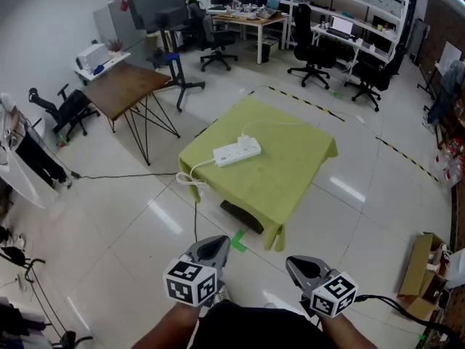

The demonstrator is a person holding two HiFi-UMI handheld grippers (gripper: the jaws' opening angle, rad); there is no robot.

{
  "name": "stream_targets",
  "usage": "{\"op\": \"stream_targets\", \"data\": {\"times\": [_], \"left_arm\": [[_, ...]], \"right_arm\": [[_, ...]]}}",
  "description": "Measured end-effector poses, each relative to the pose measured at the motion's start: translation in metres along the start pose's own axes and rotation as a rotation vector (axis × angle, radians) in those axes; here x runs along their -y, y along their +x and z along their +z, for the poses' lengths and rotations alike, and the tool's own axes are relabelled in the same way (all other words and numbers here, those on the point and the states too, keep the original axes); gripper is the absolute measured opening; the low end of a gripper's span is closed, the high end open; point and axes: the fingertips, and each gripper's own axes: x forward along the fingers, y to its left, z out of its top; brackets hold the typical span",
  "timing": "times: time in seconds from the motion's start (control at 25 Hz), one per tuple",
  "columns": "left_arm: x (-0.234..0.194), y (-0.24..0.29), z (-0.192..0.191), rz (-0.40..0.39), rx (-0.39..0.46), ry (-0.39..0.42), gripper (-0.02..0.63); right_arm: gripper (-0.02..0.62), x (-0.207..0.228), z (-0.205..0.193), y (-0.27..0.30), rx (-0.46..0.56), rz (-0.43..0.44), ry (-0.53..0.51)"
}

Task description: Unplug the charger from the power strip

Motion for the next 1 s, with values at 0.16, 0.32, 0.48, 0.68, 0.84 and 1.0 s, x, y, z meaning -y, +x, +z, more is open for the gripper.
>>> {"op": "stream_targets", "data": {"times": [0.16,0.32,0.48,0.68,0.84,1.0], "left_arm": [[0.001,0.001,0.002,-0.003,0.004,0.003,0.006],[-0.007,0.003,0.002,-0.002,0.001,0.004,0.006],[-0.019,0.008,-0.004,-0.010,-0.007,0.011,0.006],[-0.052,0.006,0.001,-0.043,-0.009,0.010,0.006],[-0.091,-0.005,0.018,-0.038,0.021,0.023,0.006],[-0.120,-0.015,0.023,-0.047,0.026,0.040,0.006]], "right_arm": [[0.003,0.001,0.000,0.002,-0.008,-0.002,-0.004],[0.003,0.000,0.000,0.010,-0.026,-0.006,-0.008],[0.003,0.000,0.005,0.023,-0.032,-0.020,-0.017],[0.003,-0.009,0.019,0.059,-0.030,-0.045,-0.030],[0.003,-0.017,0.034,0.090,-0.019,-0.080,-0.040],[0.003,-0.019,0.047,0.118,0.003,-0.114,-0.064]]}}
